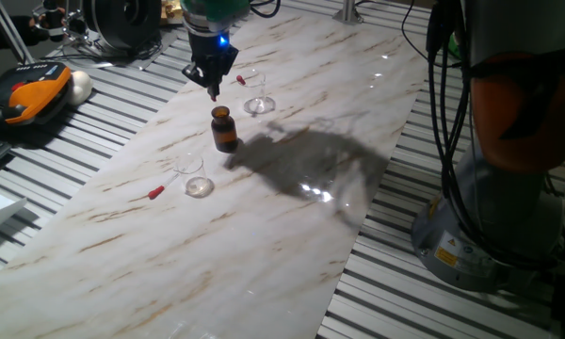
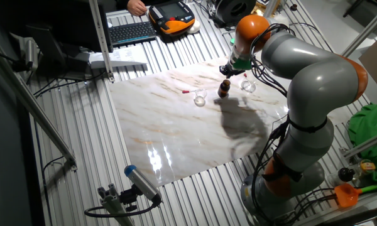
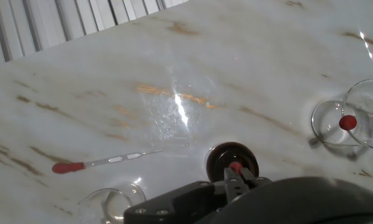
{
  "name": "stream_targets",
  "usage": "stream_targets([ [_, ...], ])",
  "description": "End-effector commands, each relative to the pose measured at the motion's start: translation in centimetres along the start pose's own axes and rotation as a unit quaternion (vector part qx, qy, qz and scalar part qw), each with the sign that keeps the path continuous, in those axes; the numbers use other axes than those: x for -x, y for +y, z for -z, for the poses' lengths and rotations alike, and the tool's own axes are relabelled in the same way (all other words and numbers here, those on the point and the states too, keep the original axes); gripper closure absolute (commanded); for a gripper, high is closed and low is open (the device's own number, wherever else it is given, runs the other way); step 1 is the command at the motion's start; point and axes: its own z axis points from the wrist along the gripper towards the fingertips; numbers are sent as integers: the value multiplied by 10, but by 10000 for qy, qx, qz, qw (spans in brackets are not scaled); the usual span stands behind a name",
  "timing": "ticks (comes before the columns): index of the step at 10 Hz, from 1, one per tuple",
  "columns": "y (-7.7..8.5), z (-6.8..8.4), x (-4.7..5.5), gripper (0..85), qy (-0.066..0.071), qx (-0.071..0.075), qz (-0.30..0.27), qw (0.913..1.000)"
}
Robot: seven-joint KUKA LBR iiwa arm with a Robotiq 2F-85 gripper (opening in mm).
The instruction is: Transfer liquid using a dropper
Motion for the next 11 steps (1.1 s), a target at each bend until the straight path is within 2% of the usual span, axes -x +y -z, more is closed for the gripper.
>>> stream_targets([
  [1,0,0,0,850,-11,16,-3,10000],
  [11,0,0,0,850,-34,-33,-18,10000],
])
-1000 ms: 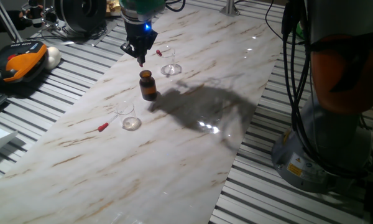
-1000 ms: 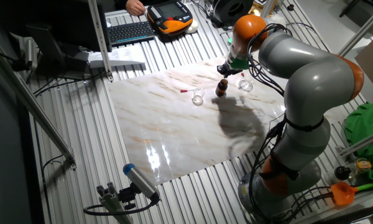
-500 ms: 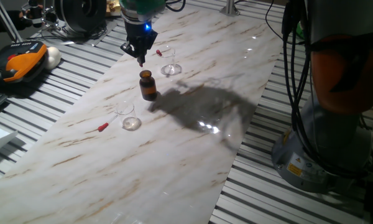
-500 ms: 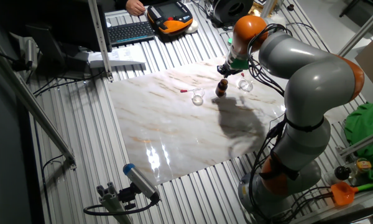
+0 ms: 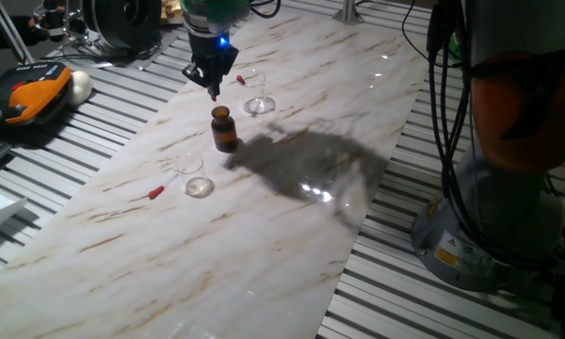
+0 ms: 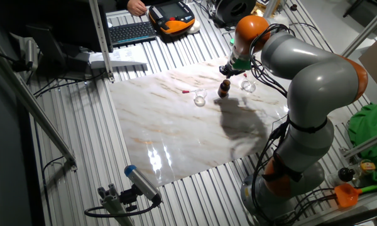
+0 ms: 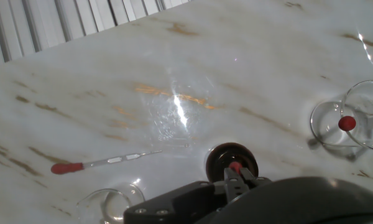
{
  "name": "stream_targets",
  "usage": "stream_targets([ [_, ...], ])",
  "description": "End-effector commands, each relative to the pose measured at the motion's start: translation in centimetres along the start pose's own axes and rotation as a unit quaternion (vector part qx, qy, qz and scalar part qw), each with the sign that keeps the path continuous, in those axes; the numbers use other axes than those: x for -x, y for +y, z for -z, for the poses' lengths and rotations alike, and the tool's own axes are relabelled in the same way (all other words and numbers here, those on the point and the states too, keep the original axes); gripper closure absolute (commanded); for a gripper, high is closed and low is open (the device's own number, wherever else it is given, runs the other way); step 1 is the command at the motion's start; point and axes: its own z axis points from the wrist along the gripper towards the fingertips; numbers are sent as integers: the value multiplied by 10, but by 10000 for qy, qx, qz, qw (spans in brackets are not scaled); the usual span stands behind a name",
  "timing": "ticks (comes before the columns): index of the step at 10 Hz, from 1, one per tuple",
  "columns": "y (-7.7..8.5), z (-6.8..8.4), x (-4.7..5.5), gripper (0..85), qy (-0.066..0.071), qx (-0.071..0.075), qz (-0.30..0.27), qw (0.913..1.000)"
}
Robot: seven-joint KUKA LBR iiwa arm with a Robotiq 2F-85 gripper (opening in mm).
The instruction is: Transfer liquid using a dropper
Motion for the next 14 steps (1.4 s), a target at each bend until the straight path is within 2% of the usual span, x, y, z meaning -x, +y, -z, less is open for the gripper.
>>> stream_targets([
  [1,0,0,0,850,-14,-3,-12,10000],
  [2,0,0,0,680,-18,-18,-10,10000],
  [6,0,0,0,680,-25,-64,-26,10000],
  [7,0,0,0,510,-22,-80,-70,9999],
  [11,0,0,0,510,-12,-123,-65,9999],
  [12,0,1,0,510,35,-154,-71,9998],
  [14,3,9,1,510,21,-270,-110,9996],
])
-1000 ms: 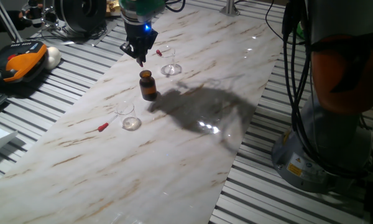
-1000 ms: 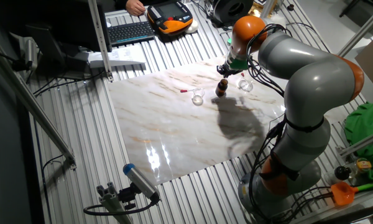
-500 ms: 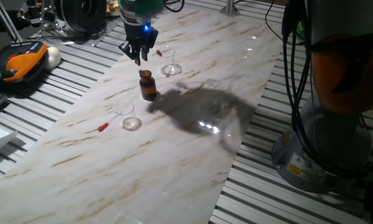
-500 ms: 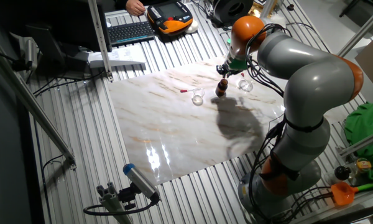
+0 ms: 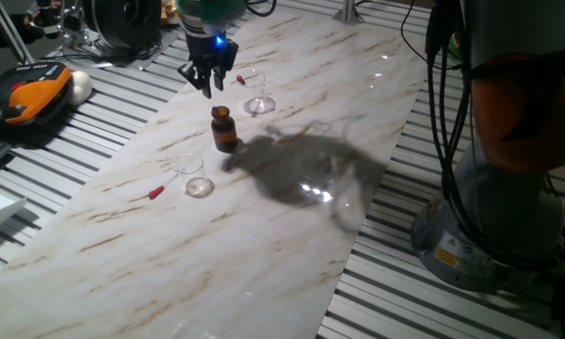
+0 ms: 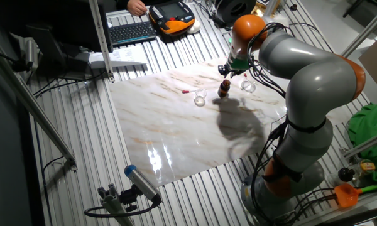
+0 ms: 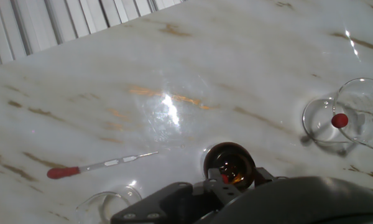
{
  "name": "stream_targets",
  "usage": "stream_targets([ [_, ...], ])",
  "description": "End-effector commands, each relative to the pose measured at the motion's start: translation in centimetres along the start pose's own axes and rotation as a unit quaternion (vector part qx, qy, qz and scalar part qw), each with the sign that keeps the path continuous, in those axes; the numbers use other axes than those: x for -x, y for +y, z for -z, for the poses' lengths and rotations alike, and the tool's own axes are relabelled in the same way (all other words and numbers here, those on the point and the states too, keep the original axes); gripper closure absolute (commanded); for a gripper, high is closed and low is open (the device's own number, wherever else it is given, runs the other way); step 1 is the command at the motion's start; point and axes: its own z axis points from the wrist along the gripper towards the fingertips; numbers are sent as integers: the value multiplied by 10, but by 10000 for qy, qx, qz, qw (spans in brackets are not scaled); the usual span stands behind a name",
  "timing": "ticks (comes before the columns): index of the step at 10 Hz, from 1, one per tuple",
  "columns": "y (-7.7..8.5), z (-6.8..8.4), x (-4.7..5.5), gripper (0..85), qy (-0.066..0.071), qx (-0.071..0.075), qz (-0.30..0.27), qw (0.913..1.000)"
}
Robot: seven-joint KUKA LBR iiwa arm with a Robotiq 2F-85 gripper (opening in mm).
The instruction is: Transfer liquid using a dropper
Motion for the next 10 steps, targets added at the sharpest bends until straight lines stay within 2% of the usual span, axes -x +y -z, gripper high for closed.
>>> stream_targets([
  [1,1,4,1,510,-12,-23,-21,10000],
  [2,2,10,2,510,-13,-71,-24,10000],
  [4,7,32,5,510,63,-292,-90,9995],
  [5,7,32,5,510,27,-475,-156,9987],
  [7,7,32,5,510,-6,-653,-263,9975],
  [10,7,32,5,510,183,-680,-377,9968],
])
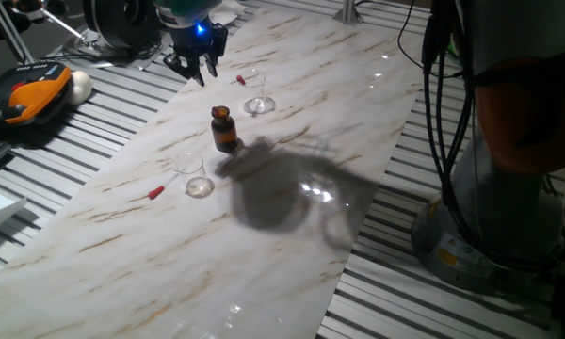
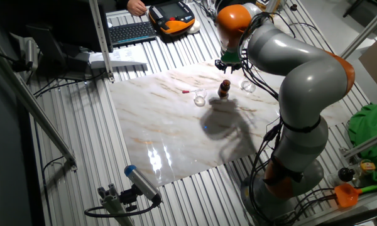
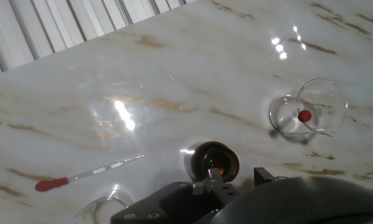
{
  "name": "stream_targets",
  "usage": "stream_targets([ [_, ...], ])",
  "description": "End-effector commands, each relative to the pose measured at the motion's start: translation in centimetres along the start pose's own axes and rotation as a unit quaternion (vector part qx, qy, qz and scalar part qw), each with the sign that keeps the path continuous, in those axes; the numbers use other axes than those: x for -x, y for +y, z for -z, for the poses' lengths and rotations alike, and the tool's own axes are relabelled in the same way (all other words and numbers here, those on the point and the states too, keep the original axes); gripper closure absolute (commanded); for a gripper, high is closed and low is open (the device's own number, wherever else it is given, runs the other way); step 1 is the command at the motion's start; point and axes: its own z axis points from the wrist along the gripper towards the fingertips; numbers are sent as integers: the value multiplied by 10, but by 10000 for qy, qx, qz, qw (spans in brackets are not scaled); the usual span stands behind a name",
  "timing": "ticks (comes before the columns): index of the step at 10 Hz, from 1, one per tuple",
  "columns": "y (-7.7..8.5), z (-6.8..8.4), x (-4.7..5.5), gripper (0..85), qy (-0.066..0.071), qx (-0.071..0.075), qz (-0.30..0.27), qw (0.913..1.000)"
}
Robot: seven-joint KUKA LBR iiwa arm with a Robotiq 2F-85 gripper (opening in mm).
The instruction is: Transfer liquid using a dropper
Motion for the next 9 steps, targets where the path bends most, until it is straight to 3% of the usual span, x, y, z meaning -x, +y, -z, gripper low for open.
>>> stream_targets([
  [1,0,0,0,510,81,-35,-28,10000],
  [3,0,0,0,510,145,72,38,9999],
  [4,2,-3,-1,510,120,15,47,9999],
  [5,6,-11,-2,510,72,-97,81,9999],
  [6,10,-22,-3,510,-2,-115,113,9999],
  [7,14,-35,-4,510,-76,-34,105,9999],
  [8,14,-42,-6,510,-132,-69,169,9997],
  [9,13,-49,-8,510,-164,-6,190,9997],
])
